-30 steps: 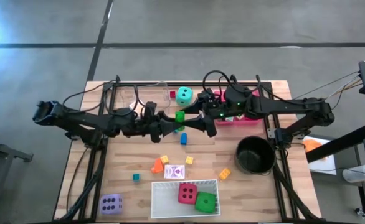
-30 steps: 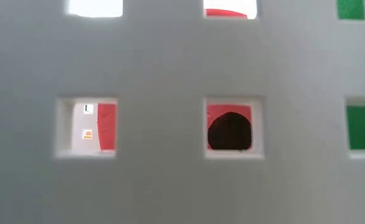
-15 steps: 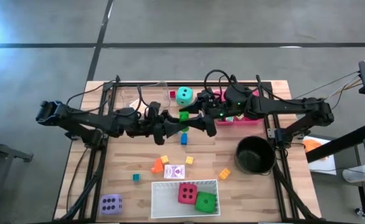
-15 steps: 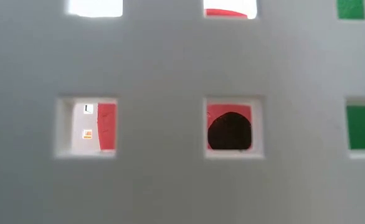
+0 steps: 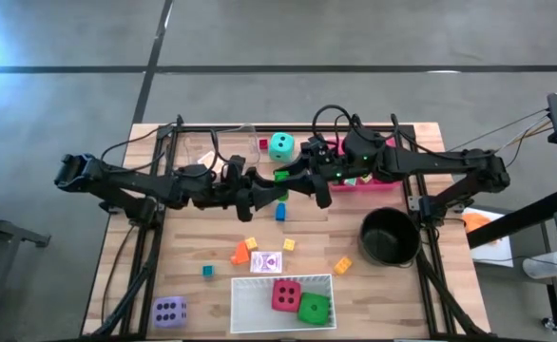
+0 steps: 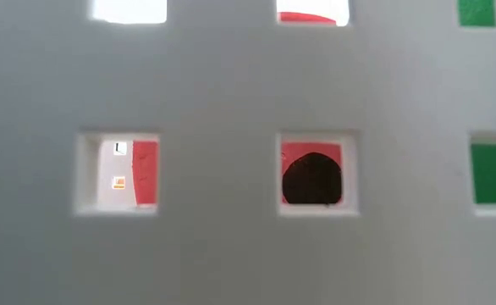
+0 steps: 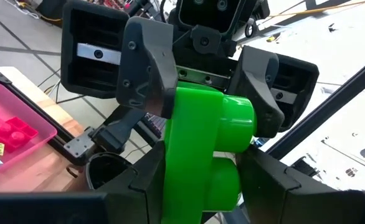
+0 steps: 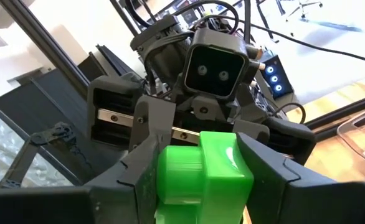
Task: Pick & Place Toys
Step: Put the green game piece into the red bin
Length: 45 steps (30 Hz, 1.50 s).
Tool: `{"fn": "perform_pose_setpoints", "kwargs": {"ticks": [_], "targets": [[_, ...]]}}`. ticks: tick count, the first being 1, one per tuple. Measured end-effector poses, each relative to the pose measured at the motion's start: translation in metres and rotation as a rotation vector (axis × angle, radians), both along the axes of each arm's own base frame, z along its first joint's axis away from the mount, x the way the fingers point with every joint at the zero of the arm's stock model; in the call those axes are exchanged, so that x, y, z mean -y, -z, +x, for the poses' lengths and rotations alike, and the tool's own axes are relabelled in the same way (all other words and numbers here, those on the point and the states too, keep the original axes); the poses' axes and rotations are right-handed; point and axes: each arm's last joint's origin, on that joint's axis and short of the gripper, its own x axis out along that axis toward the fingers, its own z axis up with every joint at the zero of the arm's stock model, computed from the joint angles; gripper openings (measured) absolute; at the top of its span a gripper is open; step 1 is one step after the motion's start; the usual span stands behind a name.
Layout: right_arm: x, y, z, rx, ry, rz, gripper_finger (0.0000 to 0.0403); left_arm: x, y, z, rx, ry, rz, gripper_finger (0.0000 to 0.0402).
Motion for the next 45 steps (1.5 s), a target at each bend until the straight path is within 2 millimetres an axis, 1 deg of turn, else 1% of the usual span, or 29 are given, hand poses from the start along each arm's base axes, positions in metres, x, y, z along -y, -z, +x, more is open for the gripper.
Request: {"fn": "perform_pose_setpoints", "kwargs": {"ticks": [5, 11, 14, 17, 23, 27, 28, 32, 33, 35, 45], "targets": [[-0.0001, 0.0000, 0.0000, -0.001, -0.004, 0.006, 0.0168, -0.0006, -0.0003, 0.0000, 0.003, -0.004, -0.004, 0.0158], [0.0001, 0.0005, 0.0000, -0.005, -0.001, -0.004, 0.0244, -0.0009, -0.0011, -0.0002, 0.012, -0.010, -0.024, 0.0158], [0.0000, 0.0006, -0.0001, -0.006, -0.007, -0.003, 0.0256, -0.0009, -0.0012, -0.0002, 0.012, -0.010, -0.024, 0.0158], [-0.0002, 0.0006, -0.0001, -0.006, -0.011, -0.001, 0.0241, -0.0009, -0.0012, -0.0002, 0.012, -0.009, -0.023, 0.0158], [-0.0006, 0.0003, -0.0001, -0.006, -0.021, 0.017, 0.0161, -0.0008, -0.0012, -0.0003, 0.010, -0.009, -0.003, 0.0158], [-0.0007, 0.0003, -0.0001, -0.005, -0.025, 0.013, 0.0161, -0.0008, -0.0011, -0.0003, 0.009, -0.008, -0.003, 0.0158], [-0.0007, 0.0003, -0.0001, -0.005, -0.025, 0.012, 0.0161, -0.0008, -0.0011, -0.0003, 0.009, -0.008, -0.004, 0.0163], [-0.0005, 0.0003, -0.0001, -0.001, -0.023, -0.010, 0.0161, -0.0009, -0.0008, -0.0003, 0.007, -0.010, -0.028, 0.0229], [-0.0005, 0.0003, -0.0001, -0.001, -0.023, -0.011, 0.0161, -0.0010, -0.0007, -0.0003, 0.007, -0.010, -0.030, 0.0242], [-0.0006, 0.0003, -0.0001, -0.001, -0.025, -0.010, 0.0161, -0.0012, -0.0007, -0.0002, 0.007, -0.011, -0.031, 0.0255], [-0.0010, -0.0027, -0.0038, 0.003, -0.033, -0.003, 0.0161, 0.0006, -0.0008, -0.0006, 0.005, 0.024, -0.025, 0.0248]]}}
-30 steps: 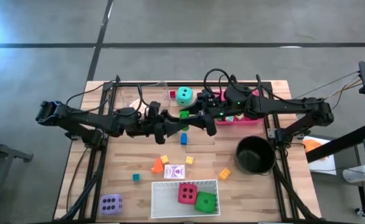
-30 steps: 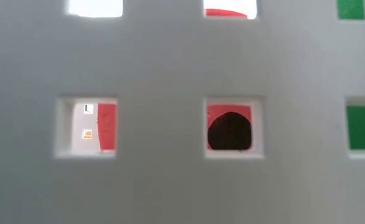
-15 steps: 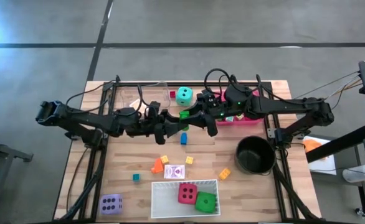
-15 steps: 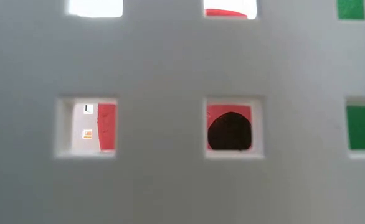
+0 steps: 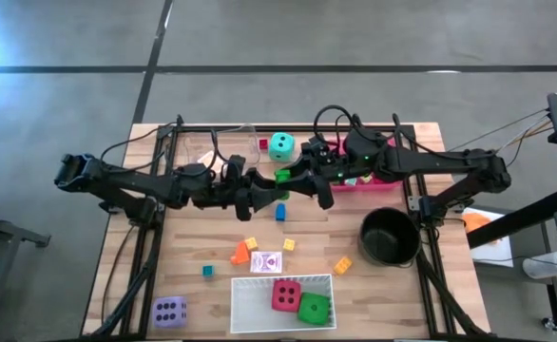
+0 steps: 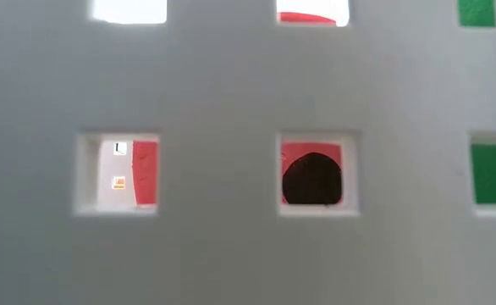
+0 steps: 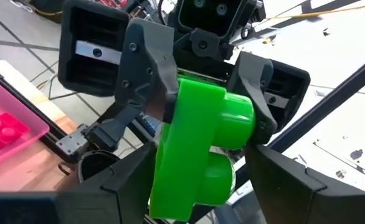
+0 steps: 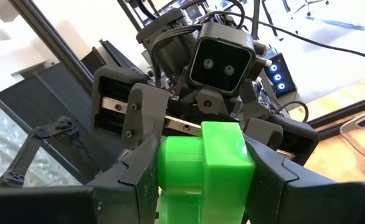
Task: Pick & Place Toys
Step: Put the green game piece into the red bin
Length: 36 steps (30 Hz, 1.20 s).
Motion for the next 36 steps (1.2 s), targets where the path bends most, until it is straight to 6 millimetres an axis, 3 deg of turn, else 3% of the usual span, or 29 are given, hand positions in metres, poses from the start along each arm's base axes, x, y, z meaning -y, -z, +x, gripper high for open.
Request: {"fn": "perform_pose_setpoints", "kwargs": {"ticks": [13, 21, 28, 36], "targets": [[-0.001, -0.007, -0.013, -0.024, -0.025, 0.049, 0.0161, 0.000, 0.003, -0.002, -0.048, 0.015, -0.034, 0.0249], [0.001, -0.008, -0.025, -0.091, -0.011, 0.045, 0.0161, -0.001, 0.003, -0.015, -0.148, 0.020, -0.026, 0.0249], [0.025, -0.004, -0.047, -0.232, 0.119, 0.006, 0.0161, -0.004, 0.018, -0.033, -0.398, 0.004, -0.137, 0.0249], [0.073, 0.024, -0.080, -0.601, 0.347, -0.031, 0.0161, -0.004, 0.034, -0.044, -0.587, -0.029, -0.207, 0.0249]]}}
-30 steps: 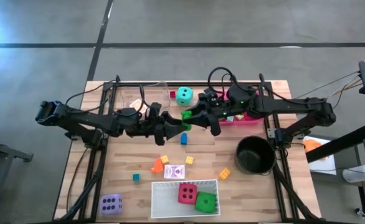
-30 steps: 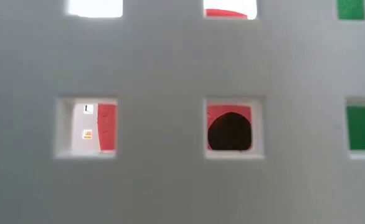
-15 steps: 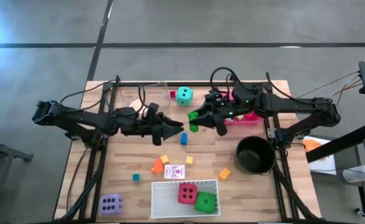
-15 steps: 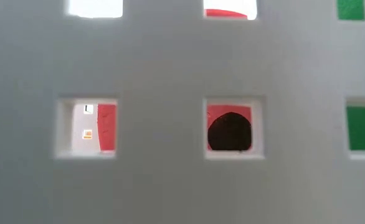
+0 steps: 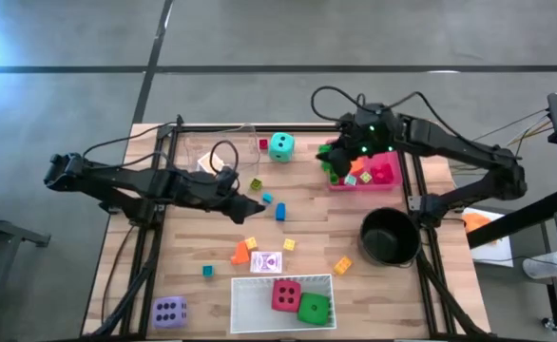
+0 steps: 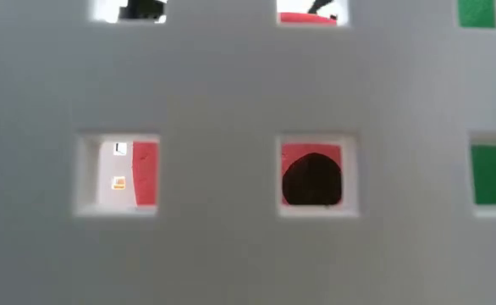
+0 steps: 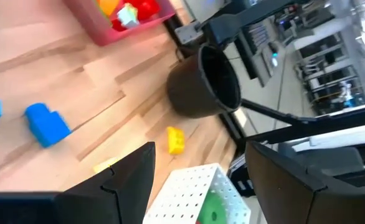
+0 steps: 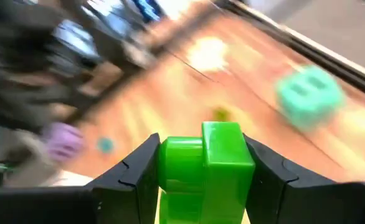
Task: Pick & Place Toys
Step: Put the green game piece into the red bin
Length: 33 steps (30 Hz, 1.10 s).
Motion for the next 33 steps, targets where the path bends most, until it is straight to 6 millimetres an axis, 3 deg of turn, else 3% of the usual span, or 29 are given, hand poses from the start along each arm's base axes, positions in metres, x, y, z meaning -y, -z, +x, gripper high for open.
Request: {"fn": "perform_pose_setpoints", "kwargs": {"ticks": [6, 13, 23, 33], "targets": [[0.034, 0.035, -0.025, -0.335, 0.194, 0.008, 0.0161, 0.000, 0.002, -0.001, -0.018, -0.003, -0.003, 0.0249], [0.067, 0.091, -0.044, -0.564, 0.338, 0.148, 0.0161, 0.000, 0.002, -0.001, -0.022, -0.003, -0.002, 0.0249], [0.067, 0.161, -0.066, -0.718, 0.414, 0.272, 0.0161, 0.001, 0.002, -0.001, -0.022, -0.004, -0.012, 0.0249], [0.068, 0.185, -0.068, -0.677, 0.505, 0.243, 0.0161, 0.001, 0.002, -0.001, -0.021, -0.011, -0.024, 0.0249]]}}
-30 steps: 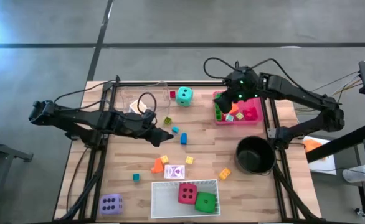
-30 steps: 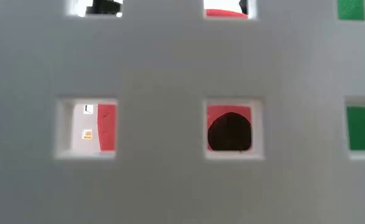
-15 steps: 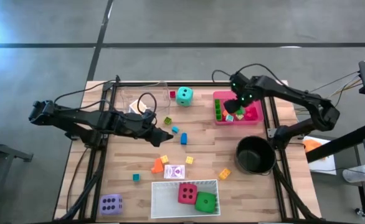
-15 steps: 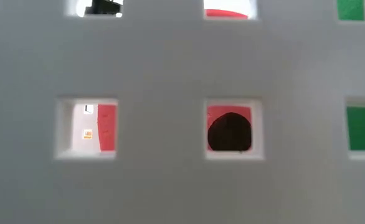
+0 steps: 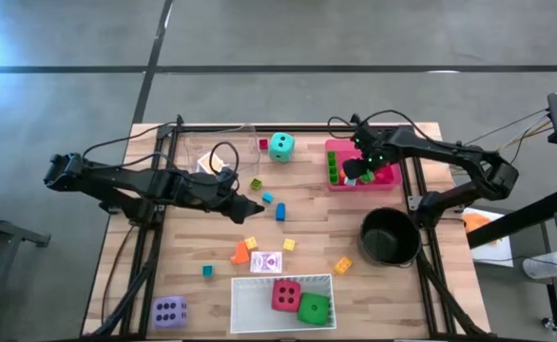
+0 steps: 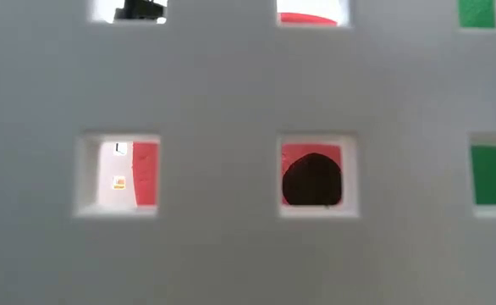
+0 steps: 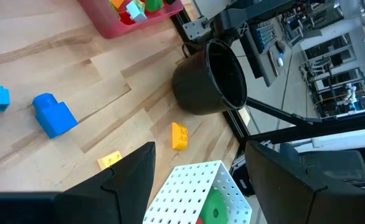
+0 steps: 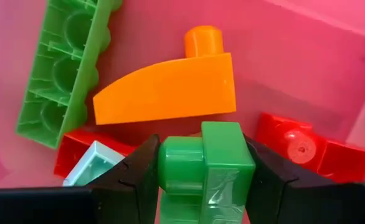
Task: Pick & Place Toys
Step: Put the green game piece into the red bin
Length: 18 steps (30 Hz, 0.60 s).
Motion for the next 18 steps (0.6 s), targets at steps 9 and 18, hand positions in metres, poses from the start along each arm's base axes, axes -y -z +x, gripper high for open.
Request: {"fn": "perform_pose_setpoints", "kwargs": {"ticks": [9, 18], "targets": [[0.004, 0.021, 0.000, -0.067, 0.017, 0.027, 0.0161, 0.000, 0.000, 0.000, 0.000, 0.000, 0.000, 0.0249], [0.007, 0.030, 0.004, -0.087, 0.012, 0.042, 0.0161, 0.000, 0.000, 0.000, -0.002, 0.001, 0.003, 0.0249]]}}
